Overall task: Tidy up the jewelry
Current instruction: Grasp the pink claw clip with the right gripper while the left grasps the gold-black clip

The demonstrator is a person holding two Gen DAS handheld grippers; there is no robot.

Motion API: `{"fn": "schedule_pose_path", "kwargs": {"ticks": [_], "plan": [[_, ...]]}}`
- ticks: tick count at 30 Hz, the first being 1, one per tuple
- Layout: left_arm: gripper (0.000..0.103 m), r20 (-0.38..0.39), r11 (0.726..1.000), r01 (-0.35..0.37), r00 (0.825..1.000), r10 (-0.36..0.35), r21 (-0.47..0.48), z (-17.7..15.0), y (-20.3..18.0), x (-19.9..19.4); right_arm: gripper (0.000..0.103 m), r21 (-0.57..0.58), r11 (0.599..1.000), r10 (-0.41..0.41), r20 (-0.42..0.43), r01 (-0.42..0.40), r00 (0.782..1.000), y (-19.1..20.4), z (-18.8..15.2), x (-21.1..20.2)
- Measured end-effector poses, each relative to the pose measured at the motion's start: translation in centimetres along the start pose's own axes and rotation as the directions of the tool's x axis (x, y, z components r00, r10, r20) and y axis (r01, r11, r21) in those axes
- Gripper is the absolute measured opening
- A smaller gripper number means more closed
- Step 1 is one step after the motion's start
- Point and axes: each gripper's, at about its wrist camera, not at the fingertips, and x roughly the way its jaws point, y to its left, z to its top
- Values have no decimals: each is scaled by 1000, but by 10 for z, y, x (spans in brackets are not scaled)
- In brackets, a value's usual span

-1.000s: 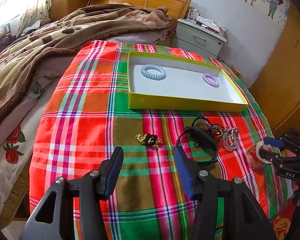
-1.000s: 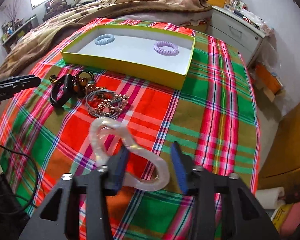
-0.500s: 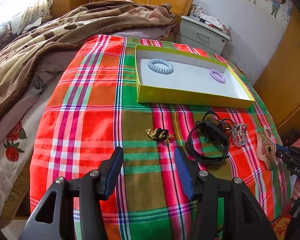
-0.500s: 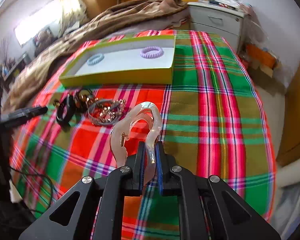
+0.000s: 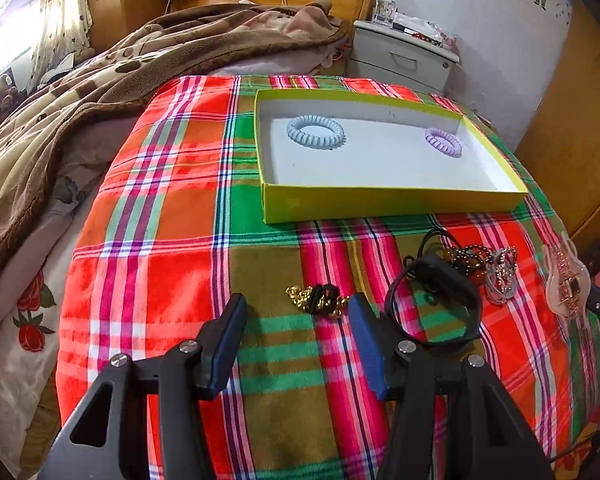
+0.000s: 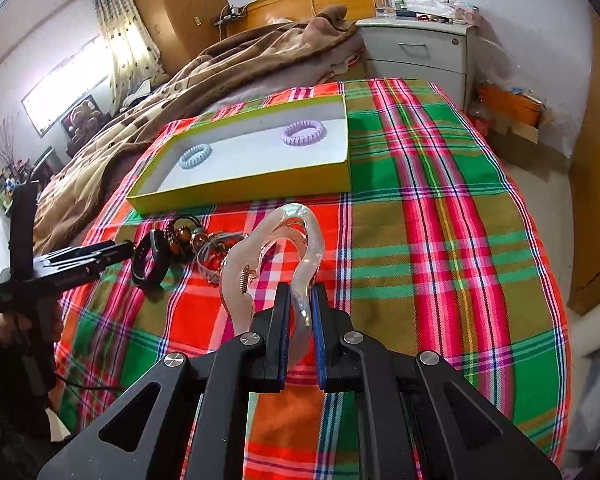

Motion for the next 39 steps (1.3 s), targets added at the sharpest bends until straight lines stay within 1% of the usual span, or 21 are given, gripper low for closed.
{"fn": "schedule_pose_path", "kwargs": {"ticks": [3, 5, 8, 10, 12, 14, 16, 18, 24, 32, 39], "plan": [[55, -6, 999, -16, 1000, 16, 34, 0, -6, 4, 11, 4, 1000, -1, 5, 1, 1000, 3, 0, 2], [55, -1, 997, -35, 999, 35, 62, -1, -11, 6, 11, 2, 1000, -16, 12, 16, 1000, 5, 0, 3], [55, 8, 996, -46, 999, 45, 76, -1, -14, 7, 11, 9, 1000, -11, 14, 11, 1000, 6, 0, 4], [50, 13, 995, -54, 999, 53, 80, 0, -15, 7, 11, 7, 1000, -10, 14, 10, 1000, 6, 0, 4], [40, 16, 995, -44, 999, 43, 93, -1, -17, 6, 11, 9, 1000, -13, 15, 13, 1000, 6, 0, 5], [35, 14, 994, -44, 999, 43, 97, -1, -19, 6, 11, 11, 1000, -15, 15, 15, 1000, 6, -1, 6], [33, 14, 994, -44, 999, 43, 95, -1, -19, 5, 11, 22, 1000, -12, 17, 11, 1000, 5, 0, 6], [27, 13, 995, -37, 999, 35, 93, -1, -19, 4, 11, 27, 1000, -14, 17, 14, 1000, 4, -1, 6], [25, 22, 998, -16, 1000, 15, 68, -3, -15, 1, 11, 39, 999, -17, 21, 16, 1000, 3, 0, 6], [25, 50, 998, -13, 999, 11, 54, -1, -11, -10, 11, 27, 999, -26, 33, 25, 999, 9, 3, 2], [25, 74, 999, 9, 997, -12, 46, 6, -9, -24, 11, 17, 1000, -26, 58, 25, 998, 16, 17, -3]]}}
